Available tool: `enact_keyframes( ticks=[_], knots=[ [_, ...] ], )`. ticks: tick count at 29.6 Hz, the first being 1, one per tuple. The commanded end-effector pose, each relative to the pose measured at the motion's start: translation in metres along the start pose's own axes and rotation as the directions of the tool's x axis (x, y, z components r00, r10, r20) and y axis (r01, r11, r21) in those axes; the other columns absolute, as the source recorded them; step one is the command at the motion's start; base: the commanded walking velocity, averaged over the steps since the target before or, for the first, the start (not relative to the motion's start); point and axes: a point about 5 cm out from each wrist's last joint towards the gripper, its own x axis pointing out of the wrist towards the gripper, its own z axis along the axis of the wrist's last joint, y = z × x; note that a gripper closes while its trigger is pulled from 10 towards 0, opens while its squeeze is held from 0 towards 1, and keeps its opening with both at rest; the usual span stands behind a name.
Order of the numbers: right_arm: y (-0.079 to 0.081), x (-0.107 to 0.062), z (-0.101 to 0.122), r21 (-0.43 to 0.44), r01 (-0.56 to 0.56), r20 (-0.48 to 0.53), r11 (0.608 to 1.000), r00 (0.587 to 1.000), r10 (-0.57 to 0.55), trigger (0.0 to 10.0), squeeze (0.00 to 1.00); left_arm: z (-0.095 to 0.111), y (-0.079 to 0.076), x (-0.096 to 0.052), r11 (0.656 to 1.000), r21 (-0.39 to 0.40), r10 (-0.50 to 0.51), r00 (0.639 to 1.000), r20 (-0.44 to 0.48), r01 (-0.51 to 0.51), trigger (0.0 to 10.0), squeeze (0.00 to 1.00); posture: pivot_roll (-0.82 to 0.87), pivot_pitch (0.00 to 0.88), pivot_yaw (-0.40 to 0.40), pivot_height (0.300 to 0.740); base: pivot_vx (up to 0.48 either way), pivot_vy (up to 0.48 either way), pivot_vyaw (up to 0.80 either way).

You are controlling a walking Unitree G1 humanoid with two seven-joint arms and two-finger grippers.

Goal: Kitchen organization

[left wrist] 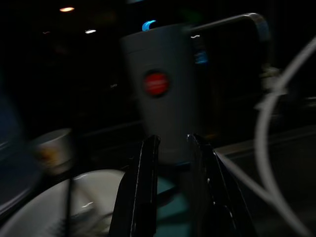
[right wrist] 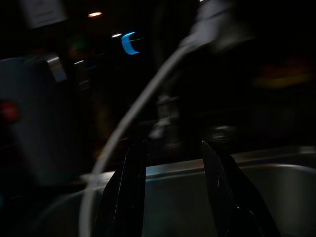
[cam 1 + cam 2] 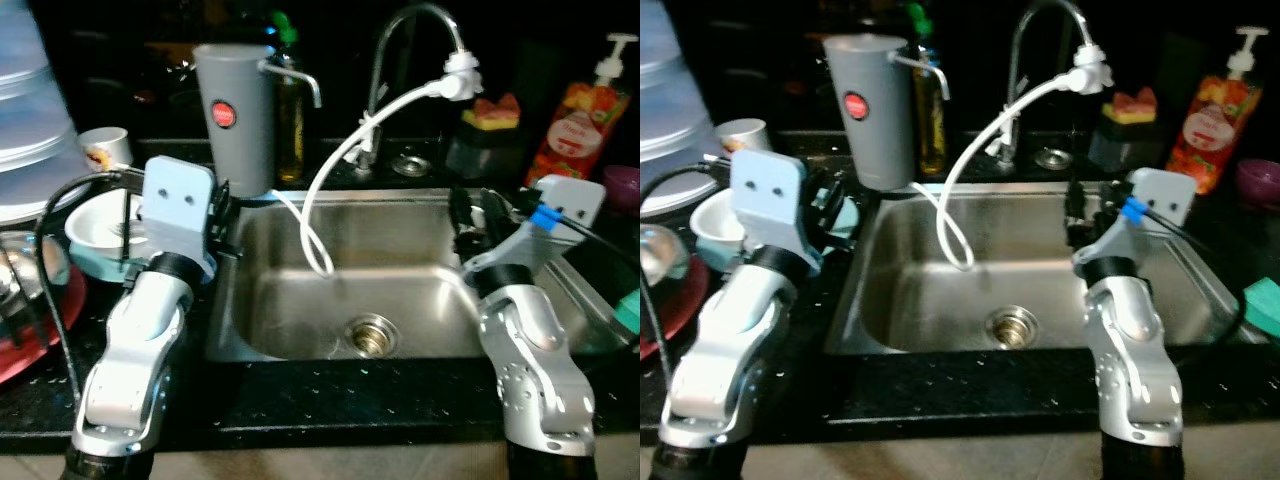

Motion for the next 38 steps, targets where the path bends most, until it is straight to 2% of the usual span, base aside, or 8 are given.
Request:
enact_keyframes(
  ticks=[1,5,14,22,38],
  knots=[
    [-0.0008,-0.0013,-0.0018,0.007,0.002,-0.012,1.0,1.0,-0.002,10.0,0.0,0.0,-0.001,-0.002,1.0,0.007,-0.007,1.0,-0.004,0.007,10.0,0.0,0.06,0.144,-0.034,0.74,0.0,0.0,0.8],
    [-0.0017,-0.0018,-0.002,0.006,0.009,-0.014,1.0,1.0,-0.009,10.0,0.0,-0.0001,-0.0017,-0.0019,1.0,0.006,-0.01,1.0,-0.005,0.01,10.0,0.0,0.06,0.144,-0.031,0.74,0.0,0.0,0.8],
    [-0.0058,-0.0015,-0.0048,0.025,0.044,-0.033,0.999,0.999,-0.044,10.0,0.0,-0.0005,-0.003,-0.0009,1.0,0.008,-0.018,1.0,-0.008,0.018,10.0,0.0,0.06,0.142,-0.028,0.74,0.0,0.0,0.0],
    [-0.0063,-0.001,-0.0063,0.028,0.05,-0.051,0.998,0.998,-0.049,10.0,0.0,-0.0018,-0.0036,-0.0008,1.0,0.007,-0.02,1.0,-0.016,0.02,10.0,0.0,0.06,0.141,-0.028,0.74,0.0,0.0,-0.71],
    [-0.0052,-0.0011,-0.0056,0.012,0.041,-0.052,0.999,0.998,-0.04,10.0,0.0,-0.0039,-0.0042,0.0005,1.0,0.0,-0.017,0.999,-0.036,0.017,10.0,0.0,0.06,0.137,-0.028,0.74,0.0,0.0,0.0]
  ],
)
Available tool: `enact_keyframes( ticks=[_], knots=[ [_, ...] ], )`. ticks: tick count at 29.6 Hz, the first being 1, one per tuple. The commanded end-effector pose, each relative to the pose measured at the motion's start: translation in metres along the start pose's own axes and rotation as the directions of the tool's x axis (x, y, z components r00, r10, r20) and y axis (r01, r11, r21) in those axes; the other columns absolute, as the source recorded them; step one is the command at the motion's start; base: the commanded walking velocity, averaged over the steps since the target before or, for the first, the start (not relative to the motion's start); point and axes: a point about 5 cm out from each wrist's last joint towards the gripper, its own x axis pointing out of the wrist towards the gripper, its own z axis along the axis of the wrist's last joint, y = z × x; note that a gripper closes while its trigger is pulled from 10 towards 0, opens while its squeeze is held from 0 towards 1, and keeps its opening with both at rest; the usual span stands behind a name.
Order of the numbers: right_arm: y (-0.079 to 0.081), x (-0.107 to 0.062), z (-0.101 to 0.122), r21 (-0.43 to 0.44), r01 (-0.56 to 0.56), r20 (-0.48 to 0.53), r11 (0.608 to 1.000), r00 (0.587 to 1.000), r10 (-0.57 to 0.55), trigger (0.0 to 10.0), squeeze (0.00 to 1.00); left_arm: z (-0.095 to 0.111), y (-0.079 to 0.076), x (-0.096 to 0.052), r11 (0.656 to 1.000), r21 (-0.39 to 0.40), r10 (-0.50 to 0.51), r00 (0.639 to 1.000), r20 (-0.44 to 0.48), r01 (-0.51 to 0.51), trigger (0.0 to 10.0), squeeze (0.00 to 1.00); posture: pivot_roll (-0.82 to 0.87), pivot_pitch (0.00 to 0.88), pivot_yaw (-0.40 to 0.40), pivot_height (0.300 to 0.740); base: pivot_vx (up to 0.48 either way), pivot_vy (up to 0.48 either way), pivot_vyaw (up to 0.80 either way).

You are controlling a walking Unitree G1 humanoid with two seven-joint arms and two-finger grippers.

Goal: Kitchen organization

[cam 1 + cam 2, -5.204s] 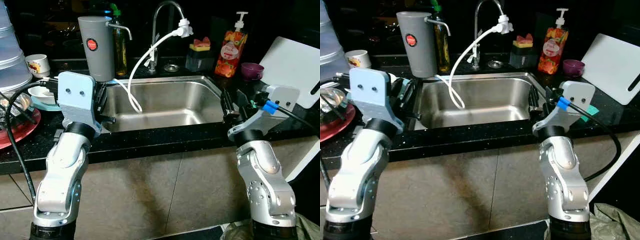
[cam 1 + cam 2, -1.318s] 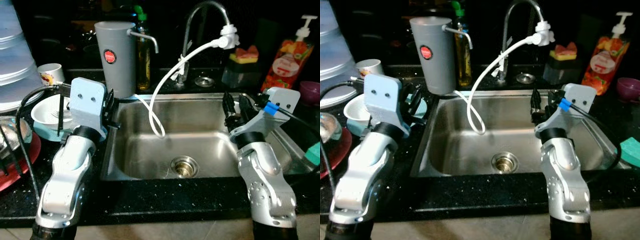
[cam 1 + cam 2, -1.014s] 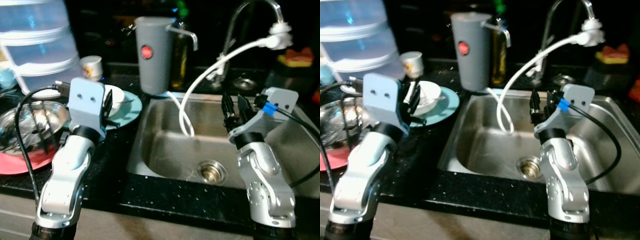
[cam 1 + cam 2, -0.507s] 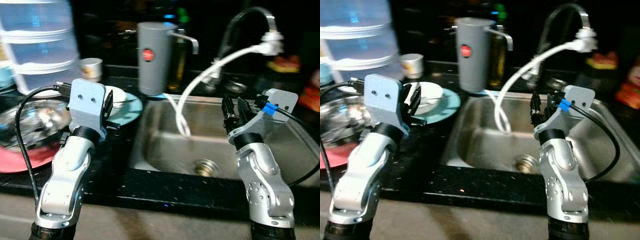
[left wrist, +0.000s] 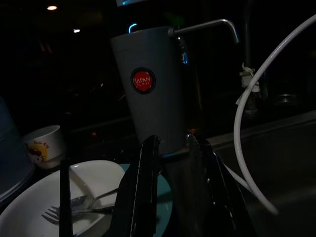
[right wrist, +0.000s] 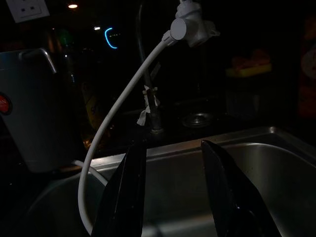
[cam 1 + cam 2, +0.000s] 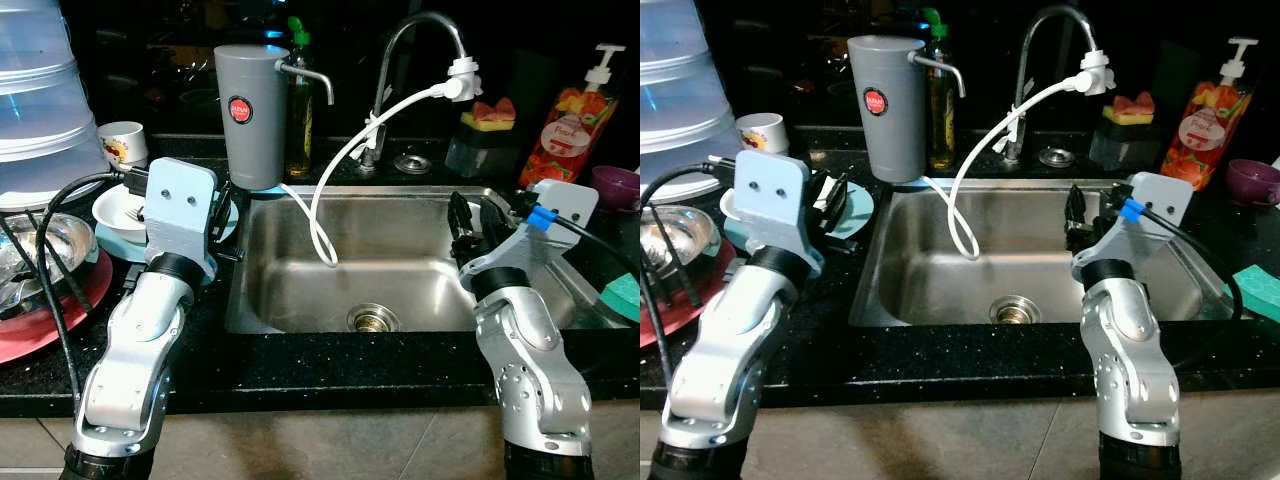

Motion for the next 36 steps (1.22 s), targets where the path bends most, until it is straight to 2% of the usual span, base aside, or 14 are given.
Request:
enact_keyframes(
  ticks=[1,4,14,36],
  knots=[
    [-0.0009,-0.0008,0.0001,0.002,0.003,-0.005,1.0,1.0,-0.003,10.0,0.0,-0.0022,0.0002,0.0002,1.0,0.003,0.0,1.0,-0.018,0.0,10.0,0.0,0.06,0.137,-0.028,0.74,0.0,0.0,0.0],
    [-0.0006,-0.0009,-0.0001,0.001,0.002,-0.006,1.0,1.0,-0.002,10.0,0.0,-0.0029,0.0002,0.0002,1.0,0.0,-0.002,1.0,-0.022,0.002,10.0,0.0,0.06,0.137,-0.028,0.74,0.0,0.0,0.0],
    [-0.0007,-0.0015,-0.0003,0.002,0.001,-0.008,1.0,1.0,-0.001,10.0,0.0,-0.0051,-0.0001,0.0002,1.0,0.001,0.001,0.999,-0.033,-0.001,10.0,0.0,0.05,0.144,-0.028,0.74,0.0,-0.426,0.0],
    [-0.0008,-0.0023,-0.0008,0.002,-0.001,-0.011,1.0,1.0,0.001,10.0,0.0,-0.0085,0.0017,-0.0005,0.999,-0.04,0.002,0.998,-0.061,-0.004,10.0,0.0,0.05,0.148,-0.028,0.74,0.0,0.0,0.0]
  ],
)
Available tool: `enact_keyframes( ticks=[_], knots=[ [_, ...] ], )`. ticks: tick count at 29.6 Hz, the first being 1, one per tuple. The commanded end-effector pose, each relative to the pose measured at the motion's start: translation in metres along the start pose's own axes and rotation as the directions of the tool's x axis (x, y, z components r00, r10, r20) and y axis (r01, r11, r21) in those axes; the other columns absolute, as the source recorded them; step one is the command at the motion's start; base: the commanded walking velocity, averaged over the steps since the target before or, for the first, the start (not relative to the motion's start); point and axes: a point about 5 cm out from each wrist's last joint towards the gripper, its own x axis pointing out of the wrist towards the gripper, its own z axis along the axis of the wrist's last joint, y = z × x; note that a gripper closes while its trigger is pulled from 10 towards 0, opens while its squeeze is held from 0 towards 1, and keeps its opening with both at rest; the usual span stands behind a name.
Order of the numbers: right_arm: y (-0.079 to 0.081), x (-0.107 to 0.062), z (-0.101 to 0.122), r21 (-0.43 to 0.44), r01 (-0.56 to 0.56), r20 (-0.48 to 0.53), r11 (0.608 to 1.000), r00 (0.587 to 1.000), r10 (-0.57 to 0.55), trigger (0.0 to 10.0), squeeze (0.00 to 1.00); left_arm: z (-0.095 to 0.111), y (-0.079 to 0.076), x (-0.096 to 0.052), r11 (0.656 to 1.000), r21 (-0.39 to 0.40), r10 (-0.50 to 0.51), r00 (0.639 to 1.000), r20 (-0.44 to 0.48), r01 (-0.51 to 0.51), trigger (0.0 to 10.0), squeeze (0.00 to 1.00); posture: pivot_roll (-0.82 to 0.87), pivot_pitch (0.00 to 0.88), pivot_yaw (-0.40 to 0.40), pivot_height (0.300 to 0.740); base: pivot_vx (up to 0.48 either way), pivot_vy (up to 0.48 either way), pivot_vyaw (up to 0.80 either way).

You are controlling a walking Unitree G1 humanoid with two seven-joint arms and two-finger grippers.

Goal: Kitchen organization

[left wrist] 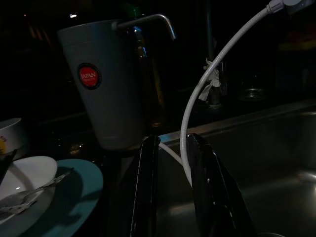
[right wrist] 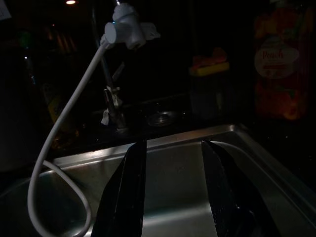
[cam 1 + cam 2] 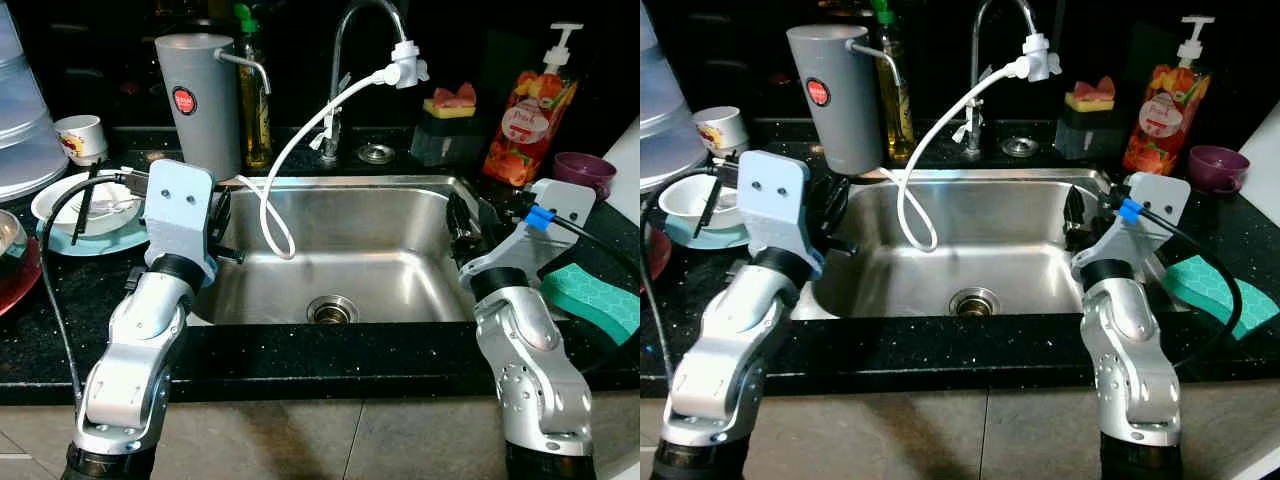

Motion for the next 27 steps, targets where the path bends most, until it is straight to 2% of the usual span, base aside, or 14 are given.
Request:
enact_keyframes(
  ticks=[1,8,19,27],
  knots=[
    [-0.0004,-0.0022,-0.0003,0.006,0.0,-0.004,1.0,1.0,0.0,10.0,0.0,-0.0039,0.0011,-0.0014,1.0,-0.01,0.003,1.0,-0.022,-0.003,10.0,0.0,0.05,0.148,-0.028,0.74,0.0,0.0,0.0],
    [-0.0002,-0.0019,-0.0005,0.007,-0.001,-0.004,1.0,1.0,0.001,10.0,0.0,-0.0043,0.0021,-0.0016,1.0,-0.018,0.011,1.0,-0.027,-0.011,10.0,0.0,0.05,0.147,-0.027,0.74,0.0,0.0,0.0],
    [-0.0001,-0.0023,-0.0005,0.008,0.0,-0.004,1.0,1.0,0.0,10.0,0.0,-0.0048,0.0032,-0.0009,1.0,0.0,0.013,0.999,-0.03,-0.013,10.0,0.0,0.05,0.147,-0.027,0.74,0.0,0.369,0.0],
    [0.0002,-0.0022,-0.0006,0.009,0.0,-0.004,1.0,1.0,0.0,10.0,0.0,-0.0052,0.003,-0.0009,1.0,-0.004,0.01,0.999,-0.032,-0.011,10.0,0.0,0.05,0.148,-0.026,0.74,0.0,0.0,0.0]
  ],
)
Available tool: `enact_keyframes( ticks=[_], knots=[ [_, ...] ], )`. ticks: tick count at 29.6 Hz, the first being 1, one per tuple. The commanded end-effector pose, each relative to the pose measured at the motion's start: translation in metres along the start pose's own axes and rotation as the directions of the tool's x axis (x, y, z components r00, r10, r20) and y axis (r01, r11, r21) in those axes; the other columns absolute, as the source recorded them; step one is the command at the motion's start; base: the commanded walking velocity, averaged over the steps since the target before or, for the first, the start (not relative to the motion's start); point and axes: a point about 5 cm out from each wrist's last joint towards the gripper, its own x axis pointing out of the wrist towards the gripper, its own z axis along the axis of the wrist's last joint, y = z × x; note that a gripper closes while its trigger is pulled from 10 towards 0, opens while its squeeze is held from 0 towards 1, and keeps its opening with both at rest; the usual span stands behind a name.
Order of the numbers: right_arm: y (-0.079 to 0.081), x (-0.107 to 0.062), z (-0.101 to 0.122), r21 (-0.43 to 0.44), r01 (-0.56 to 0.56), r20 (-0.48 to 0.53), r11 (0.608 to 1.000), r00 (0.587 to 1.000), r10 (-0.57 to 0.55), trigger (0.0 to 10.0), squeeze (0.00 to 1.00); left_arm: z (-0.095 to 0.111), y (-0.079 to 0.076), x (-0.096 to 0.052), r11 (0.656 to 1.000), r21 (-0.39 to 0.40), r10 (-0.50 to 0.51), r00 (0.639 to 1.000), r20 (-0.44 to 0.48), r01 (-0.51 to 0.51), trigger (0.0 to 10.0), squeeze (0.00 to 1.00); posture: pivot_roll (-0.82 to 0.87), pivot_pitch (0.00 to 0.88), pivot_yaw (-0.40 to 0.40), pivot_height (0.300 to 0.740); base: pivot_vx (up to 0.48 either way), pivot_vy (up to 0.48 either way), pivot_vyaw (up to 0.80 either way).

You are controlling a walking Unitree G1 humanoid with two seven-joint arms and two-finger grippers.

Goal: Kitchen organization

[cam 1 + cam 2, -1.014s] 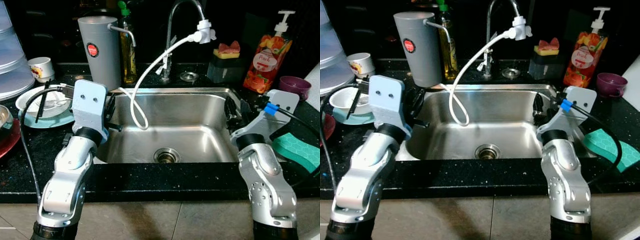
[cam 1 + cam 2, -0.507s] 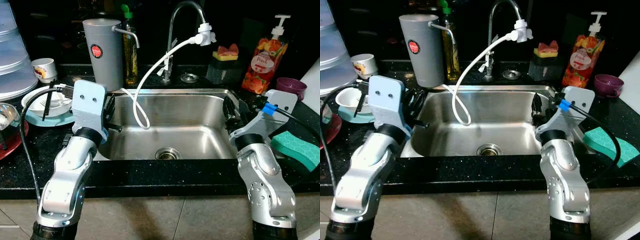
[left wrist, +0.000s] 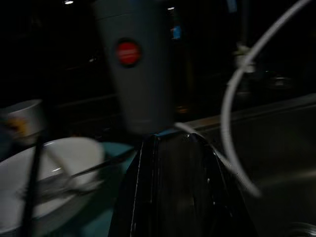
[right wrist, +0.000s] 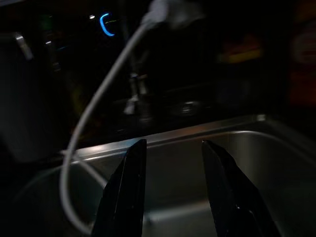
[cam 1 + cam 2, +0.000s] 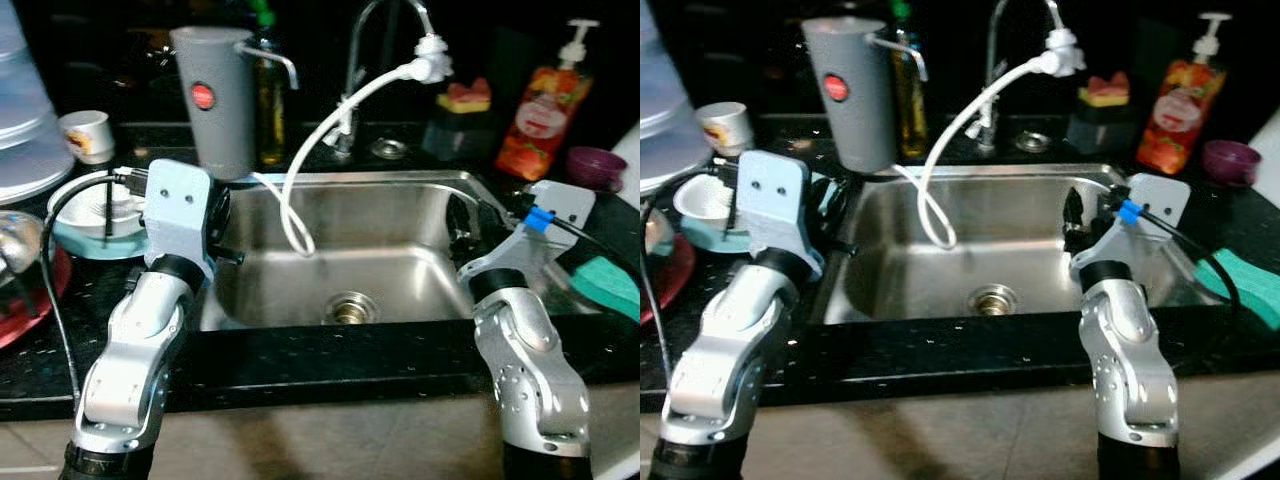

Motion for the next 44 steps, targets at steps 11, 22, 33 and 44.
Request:
enact_keyframes(
  ticks=[11,22,33,44],
  knots=[
    [-0.003,-0.002,0.001,0.0,0.01,0.001,1.0,1.0,-0.01,10.0,0.0,-0.003,-0.002,-0.001,1.0,0.019,-0.012,1.0,-0.021,0.012,10.0,0.0,0.05,0.148,-0.024,0.74,0.0,0.0,0.0],
    [0.0,-0.002,0.001,-0.027,-0.039,-0.006,0.999,0.999,0.038,10.0,0.0,0.001,0.029,-0.007,0.973,0.196,-0.096,0.985,-0.145,0.124,10.0,0.0,0.07,0.151,-0.026,0.74,0.0,0.0,0.0],
    [0.005,0.0,0.0,-0.023,-0.065,-0.008,0.998,0.998,0.064,10.0,0.0,0.001,0.057,-0.007,0.857,0.497,-0.022,0.972,-0.233,0.138,10.0,0.0,0.08,0.142,-0.031,0.74,0.0,0.0,0.0],
    [0.015,0.007,0.0,-0.035,-0.124,-0.012,0.992,0.992,0.124,10.0,0.0,-0.022,0.072,0.0,0.818,0.509,-0.046,0.913,-0.406,0.268,10.0,0.0,0.08,0.134,-0.036,0.74,0.0,0.0,0.0]
  ],
)
